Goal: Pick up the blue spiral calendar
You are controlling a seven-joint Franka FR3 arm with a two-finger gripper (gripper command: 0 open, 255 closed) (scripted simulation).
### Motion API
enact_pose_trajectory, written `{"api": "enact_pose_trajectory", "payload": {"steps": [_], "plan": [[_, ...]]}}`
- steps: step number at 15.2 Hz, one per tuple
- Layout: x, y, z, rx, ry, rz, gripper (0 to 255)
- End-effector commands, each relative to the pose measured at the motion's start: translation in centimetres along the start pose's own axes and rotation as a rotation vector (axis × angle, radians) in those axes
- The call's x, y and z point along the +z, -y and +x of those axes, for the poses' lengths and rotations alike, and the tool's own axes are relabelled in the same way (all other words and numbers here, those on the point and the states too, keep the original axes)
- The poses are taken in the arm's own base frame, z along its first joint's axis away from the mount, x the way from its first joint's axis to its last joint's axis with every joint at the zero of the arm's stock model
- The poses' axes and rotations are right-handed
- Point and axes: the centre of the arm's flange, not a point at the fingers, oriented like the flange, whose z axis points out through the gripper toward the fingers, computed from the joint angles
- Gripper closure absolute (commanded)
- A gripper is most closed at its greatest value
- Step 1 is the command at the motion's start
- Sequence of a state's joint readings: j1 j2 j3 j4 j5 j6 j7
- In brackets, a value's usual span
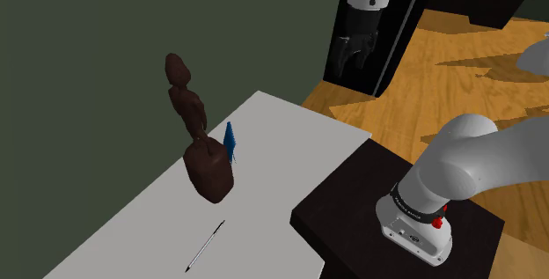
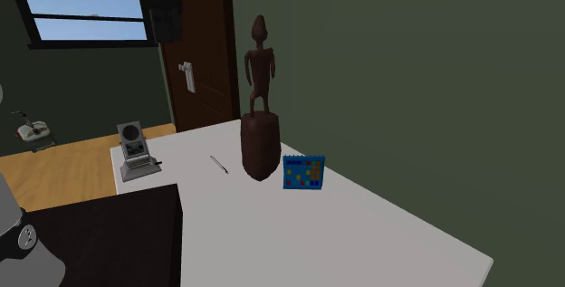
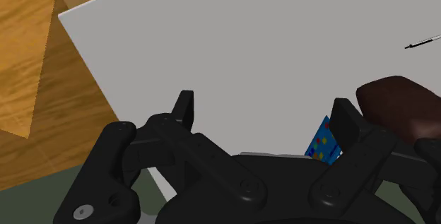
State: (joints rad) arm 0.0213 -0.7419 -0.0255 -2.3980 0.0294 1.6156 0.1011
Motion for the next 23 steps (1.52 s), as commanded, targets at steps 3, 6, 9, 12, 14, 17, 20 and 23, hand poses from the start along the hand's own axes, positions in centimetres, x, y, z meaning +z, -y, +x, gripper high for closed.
{"api": "enact_pose_trajectory", "payload": {"steps": [3,6,9,12,14,17,20,23], "plan": [[1.8,1.2,1.4,0.016,-0.002,0.005,0],[4.5,2.9,3.6,0.039,-0.005,0.013,0],[7.2,4.6,5.8,0.062,-0.008,0.021,0],[9.8,6.3,8.1,0.086,-0.010,0.029,0],[11.6,7.4,9.7,0.101,-0.012,0.035,0],[14.2,9.0,12.0,0.125,-0.015,0.043,0],[16.8,10.6,14.4,0.148,-0.018,0.050,0],[19.4,12.1,16.8,0.171,-0.021,0.058,0]]}}
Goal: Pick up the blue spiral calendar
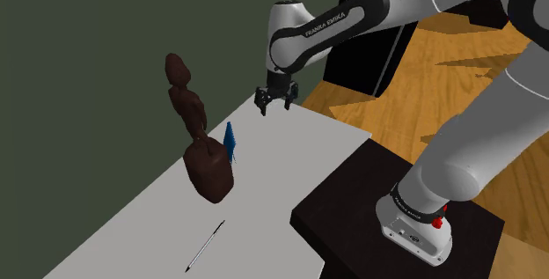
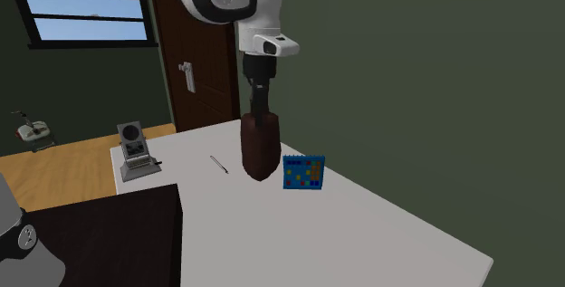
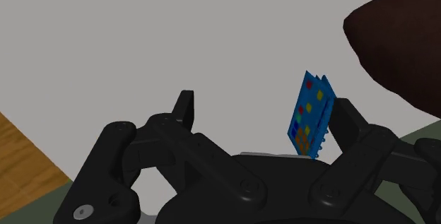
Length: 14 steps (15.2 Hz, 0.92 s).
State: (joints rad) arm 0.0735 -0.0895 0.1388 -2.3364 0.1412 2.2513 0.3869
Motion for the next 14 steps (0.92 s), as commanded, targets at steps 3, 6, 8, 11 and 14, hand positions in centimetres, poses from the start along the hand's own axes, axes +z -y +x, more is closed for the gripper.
{"api": "enact_pose_trajectory", "payload": {"steps": [3,6,8,11,14], "plan": [[3.5,2.4,3.1,0.033,-0.005,0.012,0],[6.2,4.1,5.3,0.056,-0.008,0.020,0],[8.0,5.2,6.8,0.072,-0.009,0.025,0],[10.6,6.9,9.1,0.095,-0.012,0.033,0],[13.3,8.5,11.4,0.119,-0.015,0.041,0]]}}
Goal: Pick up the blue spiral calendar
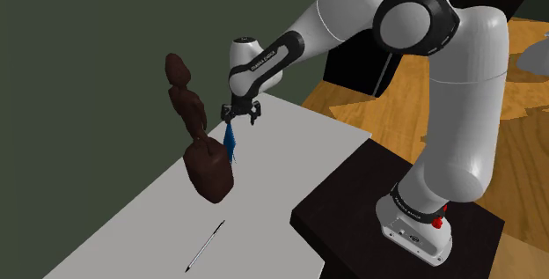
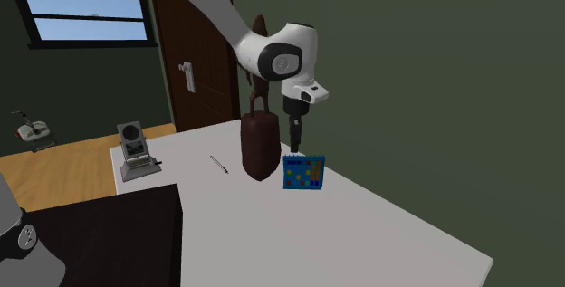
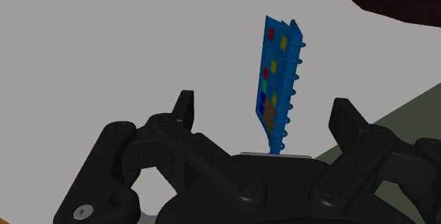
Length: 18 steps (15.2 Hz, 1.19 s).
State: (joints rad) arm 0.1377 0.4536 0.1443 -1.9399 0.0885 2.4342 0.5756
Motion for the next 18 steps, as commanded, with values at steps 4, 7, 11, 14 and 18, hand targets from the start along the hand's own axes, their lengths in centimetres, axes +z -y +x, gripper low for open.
{"api": "enact_pose_trajectory", "payload": {"steps": [4,7,11,14,18], "plan": [[4.7,2.8,3.7,0.039,-0.005,0.014,0],[6.4,3.1,4.3,0.045,-0.006,0.016,0],[8.5,2.8,4.4,0.045,-0.006,0.016,0],[9.4,2.7,4.4,0.045,-0.006,0.016,0],[9.3,2.6,4.4,0.045,-0.005,0.016,255]]}}
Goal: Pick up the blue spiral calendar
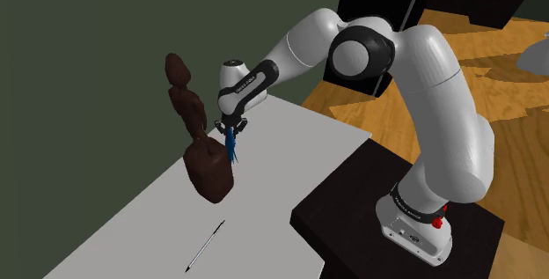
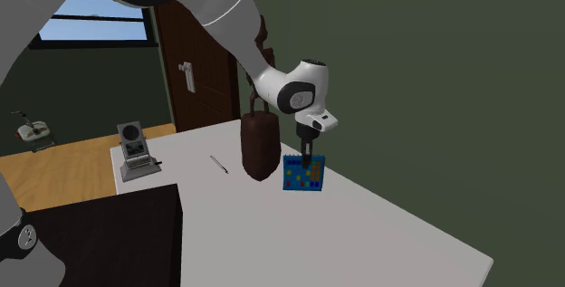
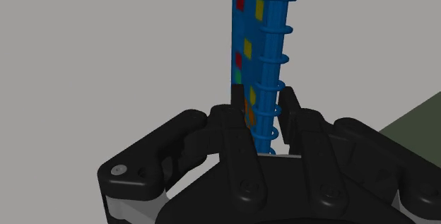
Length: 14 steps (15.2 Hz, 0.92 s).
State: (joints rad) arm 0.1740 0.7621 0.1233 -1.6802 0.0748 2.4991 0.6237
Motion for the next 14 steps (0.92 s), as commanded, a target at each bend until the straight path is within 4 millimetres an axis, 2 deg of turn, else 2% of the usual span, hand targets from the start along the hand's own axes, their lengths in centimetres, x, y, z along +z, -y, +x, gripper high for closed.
{"api": "enact_pose_trajectory", "payload": {"steps": [1,6,14], "plan": [[0.1,-0.1,0.0,0.000,0.001,-0.001,255],[0.1,0.0,0.0,0.000,0.001,-0.001,255],[-4.0,0.6,-0.2,0.000,0.001,-0.001,255]]}}
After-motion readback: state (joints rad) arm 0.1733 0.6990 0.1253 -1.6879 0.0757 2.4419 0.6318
